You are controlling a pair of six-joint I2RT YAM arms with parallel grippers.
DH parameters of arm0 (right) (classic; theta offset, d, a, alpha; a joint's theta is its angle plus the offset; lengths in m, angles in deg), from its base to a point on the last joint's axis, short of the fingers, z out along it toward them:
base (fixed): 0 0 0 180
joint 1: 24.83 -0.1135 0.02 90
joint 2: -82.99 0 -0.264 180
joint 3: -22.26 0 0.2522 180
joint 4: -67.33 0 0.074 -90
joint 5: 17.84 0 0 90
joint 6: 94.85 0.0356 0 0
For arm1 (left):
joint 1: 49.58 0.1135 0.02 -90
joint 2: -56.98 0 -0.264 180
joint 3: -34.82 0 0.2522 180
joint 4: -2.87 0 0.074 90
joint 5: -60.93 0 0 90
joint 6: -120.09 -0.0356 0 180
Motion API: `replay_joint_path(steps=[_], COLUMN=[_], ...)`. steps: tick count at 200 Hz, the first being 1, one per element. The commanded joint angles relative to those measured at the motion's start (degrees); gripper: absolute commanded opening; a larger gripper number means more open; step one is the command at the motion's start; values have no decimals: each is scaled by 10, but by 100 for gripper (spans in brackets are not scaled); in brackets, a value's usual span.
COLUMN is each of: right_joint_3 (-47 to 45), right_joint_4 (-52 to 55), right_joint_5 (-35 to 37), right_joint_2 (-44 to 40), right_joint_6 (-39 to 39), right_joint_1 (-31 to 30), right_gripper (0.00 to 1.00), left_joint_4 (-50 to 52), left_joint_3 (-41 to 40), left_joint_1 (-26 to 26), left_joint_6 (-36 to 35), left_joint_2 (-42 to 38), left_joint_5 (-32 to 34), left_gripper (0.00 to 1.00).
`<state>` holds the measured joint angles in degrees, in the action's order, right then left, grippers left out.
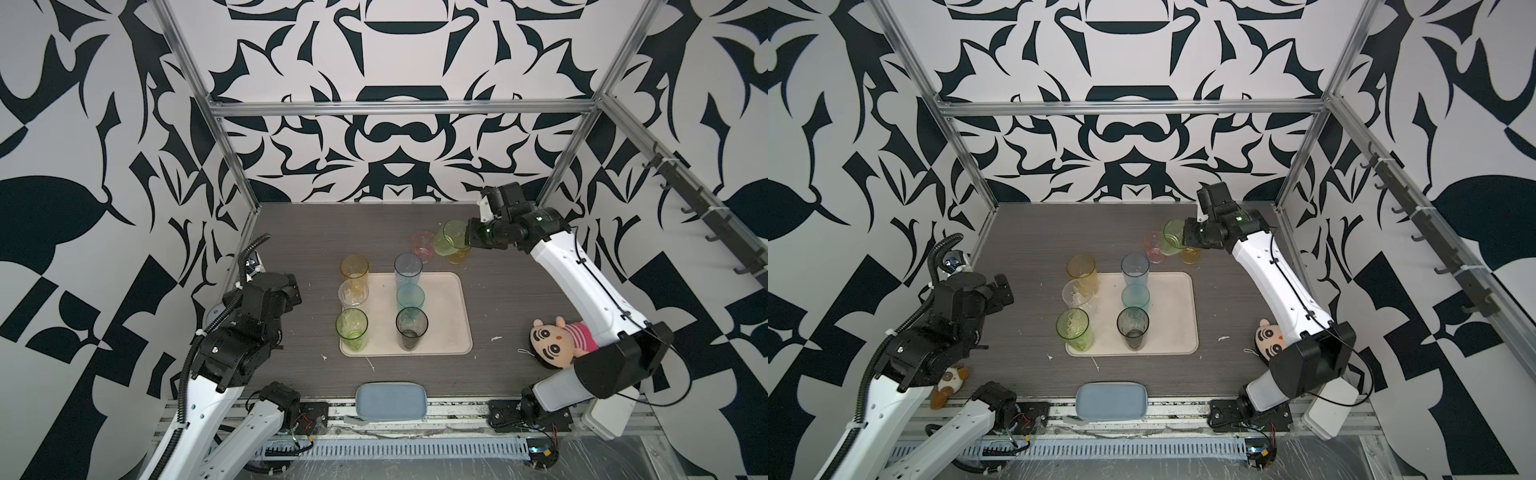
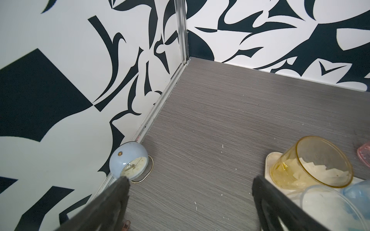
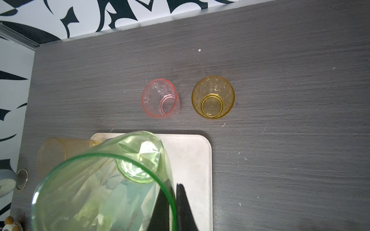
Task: Place the glasses into the tray
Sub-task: Place the glass on the tray.
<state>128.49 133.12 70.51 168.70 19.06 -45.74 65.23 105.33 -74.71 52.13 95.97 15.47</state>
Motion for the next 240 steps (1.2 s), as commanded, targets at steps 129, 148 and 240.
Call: replay_joint_path(steps=[129,148,240], right_joint_3=[-139,-165,-205], right_joint_4=[-30,-61,-111], right_joint_5=[108,101,115], right_joint_2=[-65,-62,2], right_joint_6=[17,17,17], right_joint_1=[-81,-81,-81], right_gripper=[0,0,0], left_joint_4=[-4,-4,-4], left_joint_3=[-7,-6,-7], left_joint_1=[1,2,1], left_joint_6=[4,4,4], left_joint_2=[0,1,0], left_joint_5=[4,2,0], left_gripper=[100,100,99])
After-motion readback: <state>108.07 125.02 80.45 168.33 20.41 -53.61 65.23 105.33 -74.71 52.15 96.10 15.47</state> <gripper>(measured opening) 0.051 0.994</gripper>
